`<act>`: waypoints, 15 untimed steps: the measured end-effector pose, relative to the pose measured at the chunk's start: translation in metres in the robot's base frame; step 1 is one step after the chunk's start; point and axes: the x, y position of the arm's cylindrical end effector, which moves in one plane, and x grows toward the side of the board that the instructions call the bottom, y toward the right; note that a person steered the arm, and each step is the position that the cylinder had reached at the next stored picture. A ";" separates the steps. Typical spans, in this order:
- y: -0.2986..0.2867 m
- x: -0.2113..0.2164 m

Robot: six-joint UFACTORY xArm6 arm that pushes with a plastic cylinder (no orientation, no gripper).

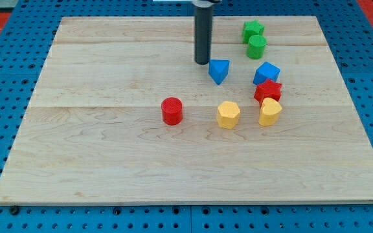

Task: Slide the blue triangle diagonal to the red star on the top left side

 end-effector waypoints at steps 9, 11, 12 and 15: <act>0.113 -0.011; 0.134 -0.007; 0.120 -0.006; 0.093 0.013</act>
